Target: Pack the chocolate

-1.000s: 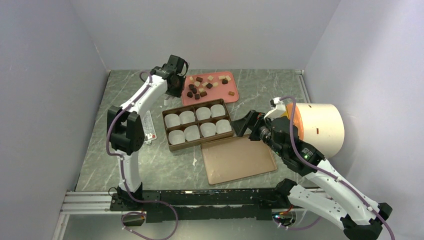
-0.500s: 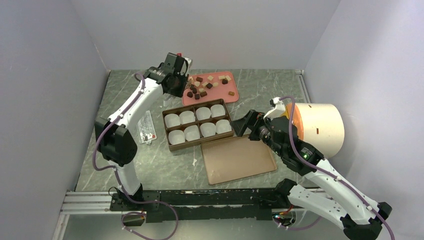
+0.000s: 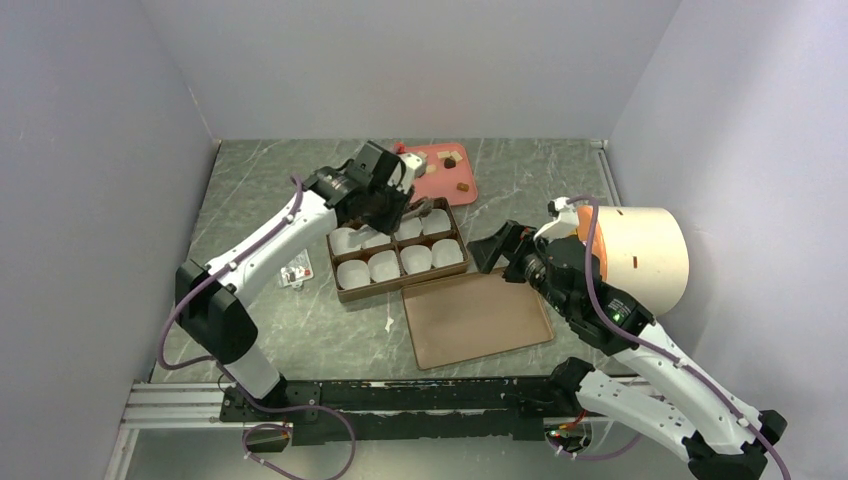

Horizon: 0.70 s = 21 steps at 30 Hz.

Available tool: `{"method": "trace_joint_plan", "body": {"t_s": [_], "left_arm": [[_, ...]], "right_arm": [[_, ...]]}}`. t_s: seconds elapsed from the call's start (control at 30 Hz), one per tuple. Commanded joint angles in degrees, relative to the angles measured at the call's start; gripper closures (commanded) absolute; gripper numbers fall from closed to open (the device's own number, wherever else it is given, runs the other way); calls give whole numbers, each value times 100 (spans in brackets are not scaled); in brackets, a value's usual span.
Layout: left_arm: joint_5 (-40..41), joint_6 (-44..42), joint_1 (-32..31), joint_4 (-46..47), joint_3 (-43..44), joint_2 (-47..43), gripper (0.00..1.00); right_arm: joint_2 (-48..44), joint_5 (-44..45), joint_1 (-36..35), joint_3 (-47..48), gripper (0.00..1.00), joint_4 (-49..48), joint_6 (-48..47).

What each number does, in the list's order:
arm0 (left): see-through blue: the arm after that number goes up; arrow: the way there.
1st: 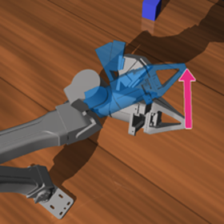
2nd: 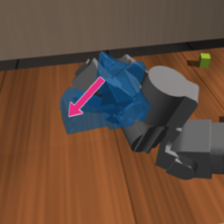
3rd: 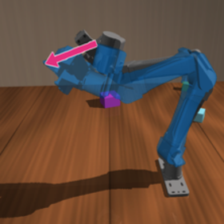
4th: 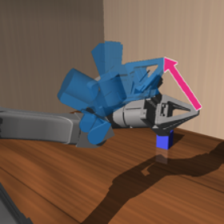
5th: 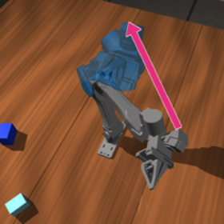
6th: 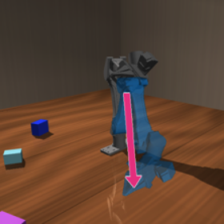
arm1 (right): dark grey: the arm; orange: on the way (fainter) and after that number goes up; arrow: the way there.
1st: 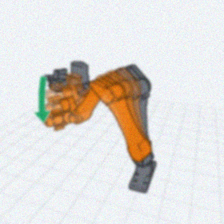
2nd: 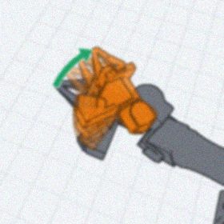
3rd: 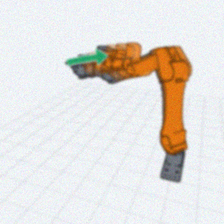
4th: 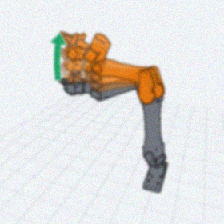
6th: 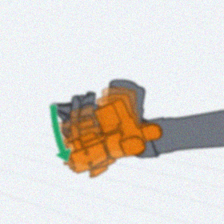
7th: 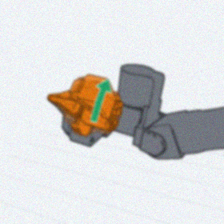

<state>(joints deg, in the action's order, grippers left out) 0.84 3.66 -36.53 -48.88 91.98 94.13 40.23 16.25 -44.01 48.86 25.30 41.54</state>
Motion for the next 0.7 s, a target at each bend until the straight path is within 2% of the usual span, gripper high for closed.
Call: {"method": "trace_joint_plan", "body": {"t_s": [0.0,0.2,0.67], "left_arm": [[-436,-24,-277,554,-111,-413,95],[-95,-49,-763,617,-469,-582,95],[80,29,-1031,723,-885,-390,94]], "right_arm": [[-157,224,15,-90,5,105,12],[-212,312,17,-79,5,213,6],[-246,398,14,-108,4,273,21]]}}
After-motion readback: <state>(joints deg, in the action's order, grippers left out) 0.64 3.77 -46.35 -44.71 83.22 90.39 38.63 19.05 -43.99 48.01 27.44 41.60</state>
